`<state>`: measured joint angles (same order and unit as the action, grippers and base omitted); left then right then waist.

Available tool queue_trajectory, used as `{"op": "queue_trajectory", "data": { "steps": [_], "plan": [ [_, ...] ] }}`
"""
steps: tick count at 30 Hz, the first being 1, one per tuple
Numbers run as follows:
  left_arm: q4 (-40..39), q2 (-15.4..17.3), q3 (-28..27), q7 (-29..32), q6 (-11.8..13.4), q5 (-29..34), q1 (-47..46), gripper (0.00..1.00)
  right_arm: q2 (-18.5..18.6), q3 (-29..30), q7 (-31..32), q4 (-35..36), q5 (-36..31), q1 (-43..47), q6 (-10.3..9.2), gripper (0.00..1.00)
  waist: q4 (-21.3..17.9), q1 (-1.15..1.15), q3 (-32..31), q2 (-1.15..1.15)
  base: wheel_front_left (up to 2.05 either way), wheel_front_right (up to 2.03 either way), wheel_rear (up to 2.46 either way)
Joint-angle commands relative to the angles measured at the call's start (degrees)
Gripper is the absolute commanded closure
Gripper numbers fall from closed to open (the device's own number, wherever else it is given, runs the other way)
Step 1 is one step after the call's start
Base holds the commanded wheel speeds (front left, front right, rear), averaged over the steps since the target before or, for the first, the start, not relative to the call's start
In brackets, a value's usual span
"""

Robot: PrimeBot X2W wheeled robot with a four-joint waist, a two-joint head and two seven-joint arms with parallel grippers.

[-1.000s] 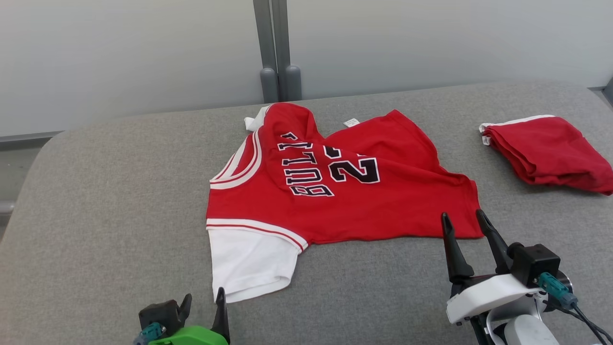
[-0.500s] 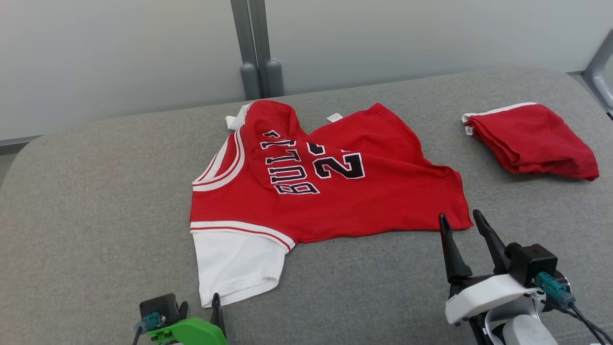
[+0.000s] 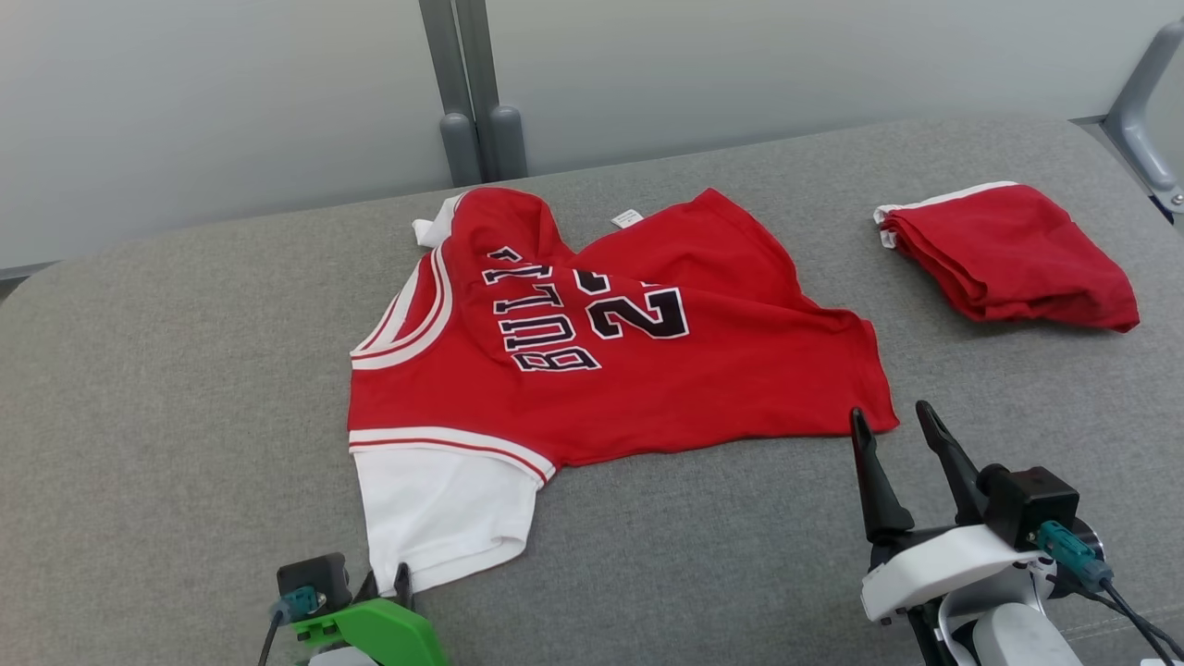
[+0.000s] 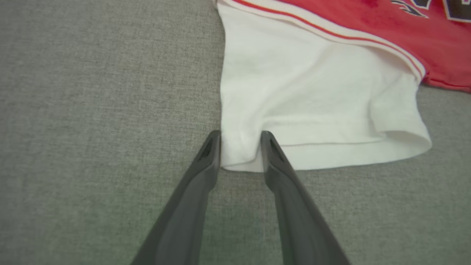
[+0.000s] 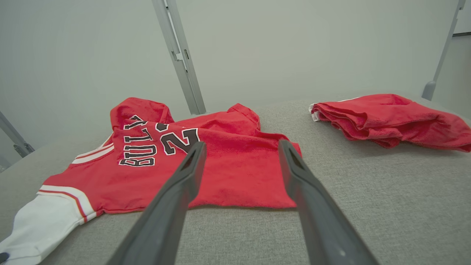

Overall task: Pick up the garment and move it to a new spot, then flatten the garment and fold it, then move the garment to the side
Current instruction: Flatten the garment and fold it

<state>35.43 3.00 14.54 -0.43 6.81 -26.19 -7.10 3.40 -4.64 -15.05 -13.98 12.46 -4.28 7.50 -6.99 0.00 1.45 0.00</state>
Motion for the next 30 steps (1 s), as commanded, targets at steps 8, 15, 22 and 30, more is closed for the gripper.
{"op": "queue_trajectory", "data": {
  "steps": [8,15,22,30],
  "plan": [
    [-0.60,0.13,0.79,-4.07,-1.76,-1.10,-2.06,1.00,0.54,3.43,-0.17,-4.49,-1.33,-0.08,-0.03,0.00,0.88,0.00,0.14,0.00,0.00,0.00,0.00],
    [-6.41,1.37,0.26,-8.03,-1.89,-1.08,0.30,1.00,0.36,9.17,-0.17,-11.38,-3.11,-1.79,-0.02,0.00,2.76,0.00,0.49,0.00,0.00,0.00,0.00],
    [-15.82,3.10,-0.83,-8.54,-0.44,-1.67,5.22,1.00,0.18,12.34,-0.16,-15.81,-4.25,-4.08,-0.02,0.00,4.91,0.00,1.10,0.00,0.00,0.00,0.00],
    [-23.90,3.74,0.12,-6.19,1.37,-1.16,8.84,1.00,0.13,13.99,1.66,-24.49,-4.82,-8.93,-0.03,0.00,7.81,0.00,1.77,0.00,0.00,0.00,0.00]
  ]
}}
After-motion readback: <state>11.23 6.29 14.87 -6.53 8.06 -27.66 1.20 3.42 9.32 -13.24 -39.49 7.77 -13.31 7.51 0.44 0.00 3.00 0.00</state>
